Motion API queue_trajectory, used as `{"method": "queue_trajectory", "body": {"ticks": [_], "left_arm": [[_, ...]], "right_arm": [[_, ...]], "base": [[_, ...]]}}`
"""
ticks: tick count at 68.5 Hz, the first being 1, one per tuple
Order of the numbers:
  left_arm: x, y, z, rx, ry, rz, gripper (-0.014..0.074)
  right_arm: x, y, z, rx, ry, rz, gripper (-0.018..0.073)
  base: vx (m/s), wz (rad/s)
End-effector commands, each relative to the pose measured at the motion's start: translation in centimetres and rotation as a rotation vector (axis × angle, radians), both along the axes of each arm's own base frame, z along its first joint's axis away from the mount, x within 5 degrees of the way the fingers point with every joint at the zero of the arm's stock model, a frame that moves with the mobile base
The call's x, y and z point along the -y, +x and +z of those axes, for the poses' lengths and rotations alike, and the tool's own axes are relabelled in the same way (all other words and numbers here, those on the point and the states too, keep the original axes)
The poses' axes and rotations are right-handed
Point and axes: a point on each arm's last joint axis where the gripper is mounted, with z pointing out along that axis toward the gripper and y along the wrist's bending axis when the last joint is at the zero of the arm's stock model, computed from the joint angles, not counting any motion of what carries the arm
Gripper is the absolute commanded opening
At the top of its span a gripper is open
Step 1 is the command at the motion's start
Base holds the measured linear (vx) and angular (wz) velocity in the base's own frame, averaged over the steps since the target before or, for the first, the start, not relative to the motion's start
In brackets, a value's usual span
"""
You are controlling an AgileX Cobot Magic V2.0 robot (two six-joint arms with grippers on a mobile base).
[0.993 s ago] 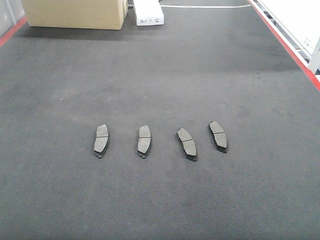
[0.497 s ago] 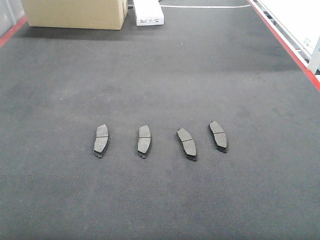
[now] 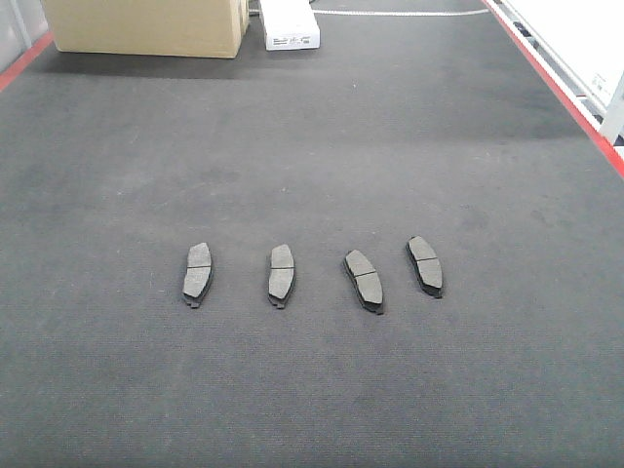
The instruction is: Move and align brake pads A on conveyor
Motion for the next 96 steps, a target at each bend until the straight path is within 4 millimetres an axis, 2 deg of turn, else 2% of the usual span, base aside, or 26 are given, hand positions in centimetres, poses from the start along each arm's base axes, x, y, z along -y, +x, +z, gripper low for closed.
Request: {"method": "queue_trajectory", "body": {"ticks": [1,29,35,42,50,70,83,96], "left_arm": [[0.0,-0.1,0.9,0.085,-0.003,-0.005,-0.0006],[0.0,-0.1,0.9,0.085,-0.003,-0.005,-0.0006],[0.0,-0.1,0.9,0.085,-0.003,-0.005,-0.0006],[0.0,-0.1,0.9,0.085,-0.003,-0.005,-0.0006],[0.0,-0.1,0.9,0.085,-0.003,-0.005,-0.0006],[0.0,-0.1,0.9,0.085,-0.003,-0.005,-0.0006],[0.0,-0.1,0.9,0.085,-0.003,-0.005,-0.0006],[0.0,-0.1,0.9,0.085,-0.003,-0.005,-0.0006]], "right_arm": [[-0.2,0.1,1.3,0.074,-0.011,0.030,-0.0010],[-0.3,0.1,1.2,0.078,-0.039,0.046,-0.0010],[-0.4,0.0,0.9,0.141,-0.073,0.076,-0.0010],[-0.4,-0.4,-0.9,0.246,-0.128,0.109,-0.0010],[0.1,-1.4,-3.1,0.338,-0.107,0.056,-0.0010],[0.8,-3.3,-7.9,0.391,-0.154,-0.027,-0.0010],[0.8,-3.4,-10.2,0.351,-0.084,-0.033,-0.0010],[1.1,-3.5,-10.4,0.333,-0.071,-0.079,-0.0010]], "base": [[0.00,0.00],[0.00,0.00],[0.00,0.00],[0.00,0.00],[0.00,0.00],[0.00,0.00],[0.00,0.00],[0.00,0.00]]}}
